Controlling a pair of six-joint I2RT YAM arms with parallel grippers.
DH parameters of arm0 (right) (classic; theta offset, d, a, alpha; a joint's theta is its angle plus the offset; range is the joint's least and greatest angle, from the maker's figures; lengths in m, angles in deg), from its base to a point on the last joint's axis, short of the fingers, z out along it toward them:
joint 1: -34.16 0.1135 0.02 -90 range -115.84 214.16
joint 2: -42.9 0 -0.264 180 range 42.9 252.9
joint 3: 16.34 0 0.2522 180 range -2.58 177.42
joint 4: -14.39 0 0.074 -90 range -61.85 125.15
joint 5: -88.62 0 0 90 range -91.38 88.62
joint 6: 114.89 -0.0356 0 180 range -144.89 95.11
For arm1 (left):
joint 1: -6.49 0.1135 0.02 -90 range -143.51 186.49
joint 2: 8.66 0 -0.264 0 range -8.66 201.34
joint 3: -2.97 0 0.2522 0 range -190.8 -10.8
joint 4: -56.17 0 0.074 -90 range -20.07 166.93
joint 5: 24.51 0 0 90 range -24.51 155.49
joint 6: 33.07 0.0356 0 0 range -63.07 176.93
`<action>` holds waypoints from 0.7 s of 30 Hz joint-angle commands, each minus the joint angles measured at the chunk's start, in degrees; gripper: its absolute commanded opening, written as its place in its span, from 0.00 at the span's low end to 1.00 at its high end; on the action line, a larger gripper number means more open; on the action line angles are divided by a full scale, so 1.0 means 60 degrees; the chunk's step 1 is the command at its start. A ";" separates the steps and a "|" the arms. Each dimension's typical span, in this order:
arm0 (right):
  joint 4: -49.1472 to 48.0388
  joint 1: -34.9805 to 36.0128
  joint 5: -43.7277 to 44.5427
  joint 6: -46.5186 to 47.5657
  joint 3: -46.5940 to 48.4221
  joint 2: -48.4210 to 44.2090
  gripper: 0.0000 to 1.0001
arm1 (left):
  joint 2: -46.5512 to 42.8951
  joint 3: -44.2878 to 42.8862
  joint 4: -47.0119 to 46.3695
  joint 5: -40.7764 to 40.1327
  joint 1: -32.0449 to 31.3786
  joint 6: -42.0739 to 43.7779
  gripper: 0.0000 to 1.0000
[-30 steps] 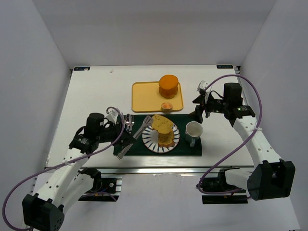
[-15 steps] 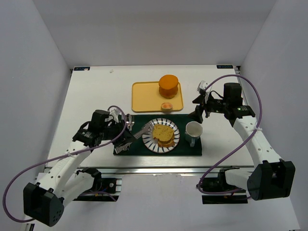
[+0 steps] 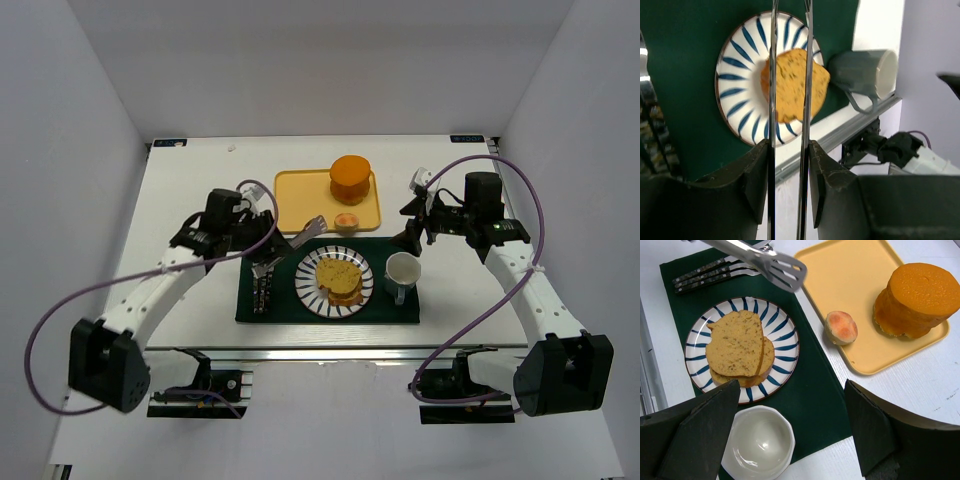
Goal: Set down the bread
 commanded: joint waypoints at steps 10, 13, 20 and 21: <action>0.0097 -0.0049 -0.0108 0.0126 0.0011 -0.0279 0.89 | 0.2965 -0.1250 -0.2391 0.0762 -0.0032 -0.1495 0.47; 0.0097 -0.0064 -0.0122 0.0112 -0.0047 -0.0308 0.89 | 0.3390 -0.1294 -0.2583 0.0923 -0.0032 -0.1583 0.48; 0.0112 -0.0093 -0.0122 0.0126 -0.0179 -0.0352 0.89 | 0.4006 -0.1338 -0.2890 0.1260 -0.0032 -0.1626 0.53; 0.0112 -0.0079 -0.0122 0.0126 -0.0179 -0.0338 0.89 | 0.4123 -0.1367 -0.2948 0.1333 -0.0032 -0.1627 0.54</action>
